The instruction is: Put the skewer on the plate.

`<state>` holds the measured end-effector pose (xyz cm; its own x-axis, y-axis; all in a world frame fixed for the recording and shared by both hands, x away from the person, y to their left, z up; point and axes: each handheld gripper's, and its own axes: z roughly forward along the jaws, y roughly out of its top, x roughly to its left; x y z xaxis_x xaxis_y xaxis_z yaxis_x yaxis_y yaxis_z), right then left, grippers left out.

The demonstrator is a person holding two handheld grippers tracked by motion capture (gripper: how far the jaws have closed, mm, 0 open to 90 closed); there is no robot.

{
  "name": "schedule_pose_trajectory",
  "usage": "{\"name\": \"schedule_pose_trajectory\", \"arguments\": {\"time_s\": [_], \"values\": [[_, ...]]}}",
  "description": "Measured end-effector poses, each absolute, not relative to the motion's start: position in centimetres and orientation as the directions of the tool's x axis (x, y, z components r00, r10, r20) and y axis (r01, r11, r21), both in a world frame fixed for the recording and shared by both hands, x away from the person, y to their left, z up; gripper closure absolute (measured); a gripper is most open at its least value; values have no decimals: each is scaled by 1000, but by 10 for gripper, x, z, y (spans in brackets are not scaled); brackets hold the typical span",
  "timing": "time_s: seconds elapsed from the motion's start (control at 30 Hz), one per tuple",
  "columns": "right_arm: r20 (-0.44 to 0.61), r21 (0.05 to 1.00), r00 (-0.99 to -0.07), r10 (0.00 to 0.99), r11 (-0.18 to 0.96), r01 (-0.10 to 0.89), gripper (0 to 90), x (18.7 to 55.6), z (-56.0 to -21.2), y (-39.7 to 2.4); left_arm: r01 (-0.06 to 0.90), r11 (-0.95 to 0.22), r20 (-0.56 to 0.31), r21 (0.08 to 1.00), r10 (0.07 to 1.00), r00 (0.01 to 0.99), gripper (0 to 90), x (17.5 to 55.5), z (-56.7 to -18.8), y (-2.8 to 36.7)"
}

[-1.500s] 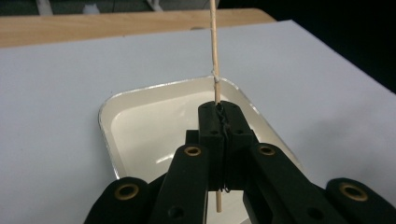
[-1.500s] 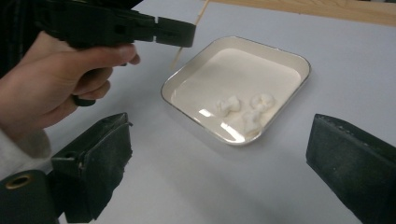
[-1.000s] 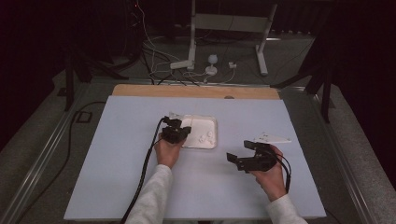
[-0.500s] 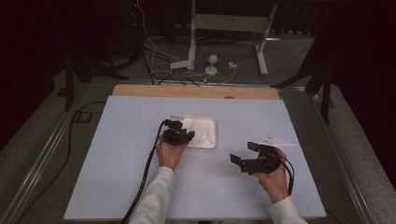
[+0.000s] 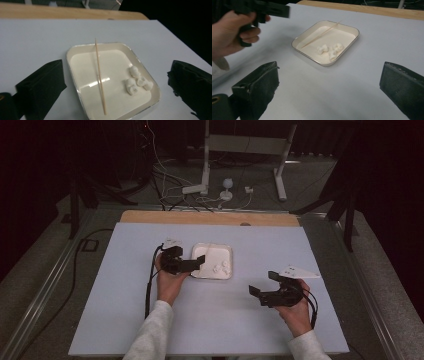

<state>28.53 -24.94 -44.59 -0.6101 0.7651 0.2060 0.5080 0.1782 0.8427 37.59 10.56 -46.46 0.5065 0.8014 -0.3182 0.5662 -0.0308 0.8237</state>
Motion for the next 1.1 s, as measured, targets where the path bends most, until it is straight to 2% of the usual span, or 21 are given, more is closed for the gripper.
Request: {"name": "schedule_pose_trajectory", "arguments": {"time_s": [0.3,0.43,0.73,1.1], "values": [[192,852,-601,775,172,494,19,281,-449,-261,462,-56,-250,885,781,573,6,338,-446,137],[171,863,-602,780,176,474,18,275,-450,-270,400,-98,-178,911,782,598,6,315,-446,153],[175,870,-572,801,147,472,17,268,-458,-290,324,-66,-142,944,804,577,6,284,-449,186],[125,894,-577,807,160,418,17,258,-462,-296,252,-60,-91,966,832,547,7,259,-456,215]]}}
